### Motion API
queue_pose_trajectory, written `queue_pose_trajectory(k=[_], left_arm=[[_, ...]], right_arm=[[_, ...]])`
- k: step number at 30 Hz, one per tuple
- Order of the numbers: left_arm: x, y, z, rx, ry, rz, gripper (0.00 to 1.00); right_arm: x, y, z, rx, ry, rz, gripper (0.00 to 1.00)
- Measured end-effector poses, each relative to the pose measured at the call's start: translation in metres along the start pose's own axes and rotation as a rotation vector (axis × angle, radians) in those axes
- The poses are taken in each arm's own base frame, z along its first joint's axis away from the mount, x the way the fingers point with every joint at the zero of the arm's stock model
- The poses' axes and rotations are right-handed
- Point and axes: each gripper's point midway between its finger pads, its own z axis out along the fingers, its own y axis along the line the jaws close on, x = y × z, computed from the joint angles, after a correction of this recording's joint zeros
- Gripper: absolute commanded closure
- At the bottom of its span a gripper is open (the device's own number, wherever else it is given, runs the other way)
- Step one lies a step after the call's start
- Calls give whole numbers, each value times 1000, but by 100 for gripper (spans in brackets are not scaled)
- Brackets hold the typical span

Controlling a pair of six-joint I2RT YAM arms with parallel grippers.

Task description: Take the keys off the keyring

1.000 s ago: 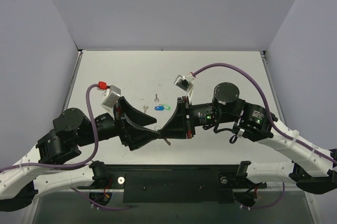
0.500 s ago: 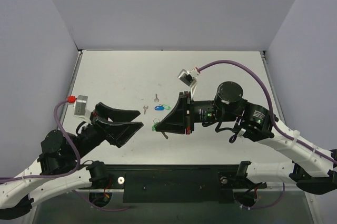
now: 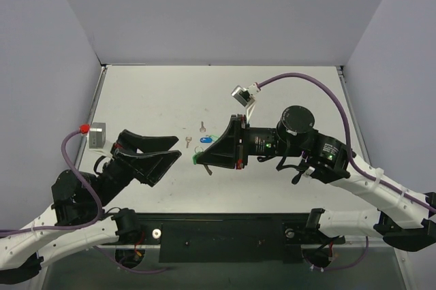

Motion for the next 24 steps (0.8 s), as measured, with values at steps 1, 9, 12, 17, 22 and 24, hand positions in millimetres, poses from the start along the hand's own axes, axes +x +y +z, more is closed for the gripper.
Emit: queue_pose_trajectory(k=[1,9,12,17,22,24], left_arm=[[0,1,1,-4,0,1,18],[-1,7,13,-64,7,23,18],[7,13,17,-101,49,46,18],[14,19,17,-123,76,57,18],[9,16,14,-106,68,68,20],[10,15,13,-100,73,75,21]], right_arm=[[0,0,0,-3,-5,2,100],[25,-31,-6,69,3,55,100],[33,-40,-9,86,11,68,100],[38,-49,-13,94,5,82,100],[40,-59,-12,68,-18,113,100],[43,-63,-10,51,-21,128,100]])
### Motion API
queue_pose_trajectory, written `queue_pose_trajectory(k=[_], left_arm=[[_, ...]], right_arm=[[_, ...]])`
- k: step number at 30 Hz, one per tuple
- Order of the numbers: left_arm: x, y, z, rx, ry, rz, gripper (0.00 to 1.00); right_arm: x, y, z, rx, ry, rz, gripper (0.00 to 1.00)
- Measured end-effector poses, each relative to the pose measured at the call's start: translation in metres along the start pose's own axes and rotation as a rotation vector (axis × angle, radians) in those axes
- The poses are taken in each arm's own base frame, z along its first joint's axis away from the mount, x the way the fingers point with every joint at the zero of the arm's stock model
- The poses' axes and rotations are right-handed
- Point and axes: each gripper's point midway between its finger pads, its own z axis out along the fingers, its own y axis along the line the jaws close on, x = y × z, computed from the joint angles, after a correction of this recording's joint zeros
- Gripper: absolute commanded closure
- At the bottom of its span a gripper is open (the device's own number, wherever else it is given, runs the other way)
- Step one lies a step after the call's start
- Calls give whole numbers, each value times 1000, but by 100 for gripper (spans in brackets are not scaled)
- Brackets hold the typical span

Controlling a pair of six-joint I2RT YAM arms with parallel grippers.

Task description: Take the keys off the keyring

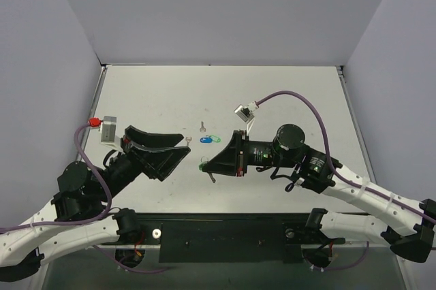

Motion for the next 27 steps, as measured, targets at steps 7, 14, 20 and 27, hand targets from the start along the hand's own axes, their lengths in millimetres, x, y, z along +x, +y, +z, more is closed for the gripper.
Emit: queue_pose_trajectory(k=[7,14,20,27], left_arm=[[2,-4,1,20,13,10,26],[6,-3,-3,19,44,26,33],[-8,-5,-18,27,1,24,34],[-11,-2,-22,-8,19,39,37]], right_arm=[[-3,8,19,-129,-7,31,100],[-8,9,40,-186,2,65,100],[-22,23,53,-244,-6,80,100],[-43,39,57,-335,-27,104,100]])
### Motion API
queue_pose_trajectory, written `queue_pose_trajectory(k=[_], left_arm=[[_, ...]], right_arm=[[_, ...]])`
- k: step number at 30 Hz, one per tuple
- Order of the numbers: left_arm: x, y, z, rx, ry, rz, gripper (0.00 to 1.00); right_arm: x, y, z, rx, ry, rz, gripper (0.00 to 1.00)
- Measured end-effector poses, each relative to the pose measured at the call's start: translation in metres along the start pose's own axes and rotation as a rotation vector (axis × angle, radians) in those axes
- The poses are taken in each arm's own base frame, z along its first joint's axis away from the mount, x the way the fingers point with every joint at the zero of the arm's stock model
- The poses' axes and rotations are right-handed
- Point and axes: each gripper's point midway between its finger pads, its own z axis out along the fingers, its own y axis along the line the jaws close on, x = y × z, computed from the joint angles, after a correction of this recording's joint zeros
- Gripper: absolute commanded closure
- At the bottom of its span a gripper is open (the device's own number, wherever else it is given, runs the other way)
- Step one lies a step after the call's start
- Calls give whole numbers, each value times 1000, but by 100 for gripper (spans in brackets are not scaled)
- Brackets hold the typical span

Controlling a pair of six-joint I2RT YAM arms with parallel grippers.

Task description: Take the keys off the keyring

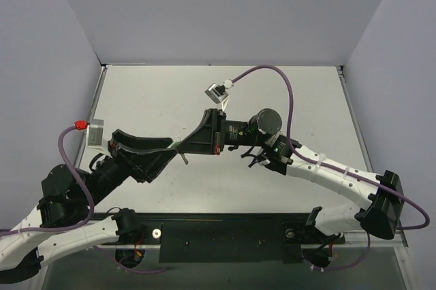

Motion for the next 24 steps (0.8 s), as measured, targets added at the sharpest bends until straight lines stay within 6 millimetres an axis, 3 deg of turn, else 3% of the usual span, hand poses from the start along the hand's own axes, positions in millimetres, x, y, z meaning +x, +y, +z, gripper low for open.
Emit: queue_pose_trajectory(k=[12,20,24], left_arm=[[-18,-1,-4,-40,-24,6,42],[-20,-1,1,-58,-23,10,49],[-17,-1,7,-66,-7,15,50]], right_arm=[[-6,10,6,-118,-10,68,100],[5,-2,0,-84,-1,83,100],[9,3,-3,-76,4,72,100]])
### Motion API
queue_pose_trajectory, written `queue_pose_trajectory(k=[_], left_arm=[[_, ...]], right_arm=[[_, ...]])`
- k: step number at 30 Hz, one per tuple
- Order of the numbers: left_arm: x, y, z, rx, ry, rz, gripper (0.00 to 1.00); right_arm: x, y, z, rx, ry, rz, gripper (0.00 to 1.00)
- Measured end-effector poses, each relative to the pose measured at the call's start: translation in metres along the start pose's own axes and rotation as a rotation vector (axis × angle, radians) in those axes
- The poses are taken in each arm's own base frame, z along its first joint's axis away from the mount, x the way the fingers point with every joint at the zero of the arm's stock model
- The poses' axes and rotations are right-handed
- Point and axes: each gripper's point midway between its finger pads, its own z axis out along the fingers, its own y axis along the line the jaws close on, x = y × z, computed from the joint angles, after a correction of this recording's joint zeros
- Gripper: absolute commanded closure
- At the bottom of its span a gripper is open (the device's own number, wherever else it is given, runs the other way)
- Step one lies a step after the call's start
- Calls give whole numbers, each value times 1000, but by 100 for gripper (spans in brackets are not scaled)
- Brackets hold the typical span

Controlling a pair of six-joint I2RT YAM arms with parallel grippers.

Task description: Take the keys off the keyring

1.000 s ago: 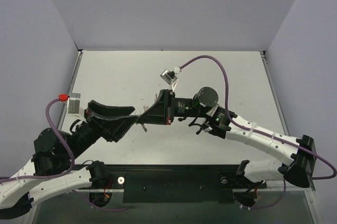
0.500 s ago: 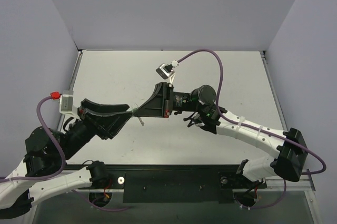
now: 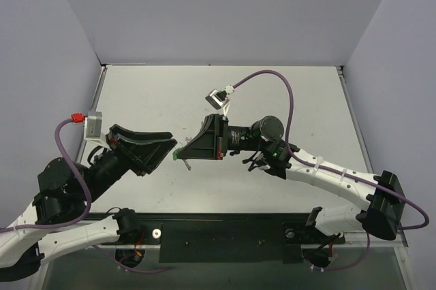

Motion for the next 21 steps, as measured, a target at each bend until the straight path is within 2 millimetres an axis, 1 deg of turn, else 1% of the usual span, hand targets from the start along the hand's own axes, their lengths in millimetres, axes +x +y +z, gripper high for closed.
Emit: queue_pose_trajectory(k=[4,7,17,21], left_arm=[[8,1,9,-10,27,6,53],[12,1,11,-10,41,5,54],[10,-4,7,15,42,-9,57],[9,-6,4,28,41,-16,59]], right_arm=[[4,9,-2,-4,7,-19,100],[8,11,-4,3,17,-30,100],[14,5,-3,34,28,-29,100],[11,11,-1,26,25,-38,100]])
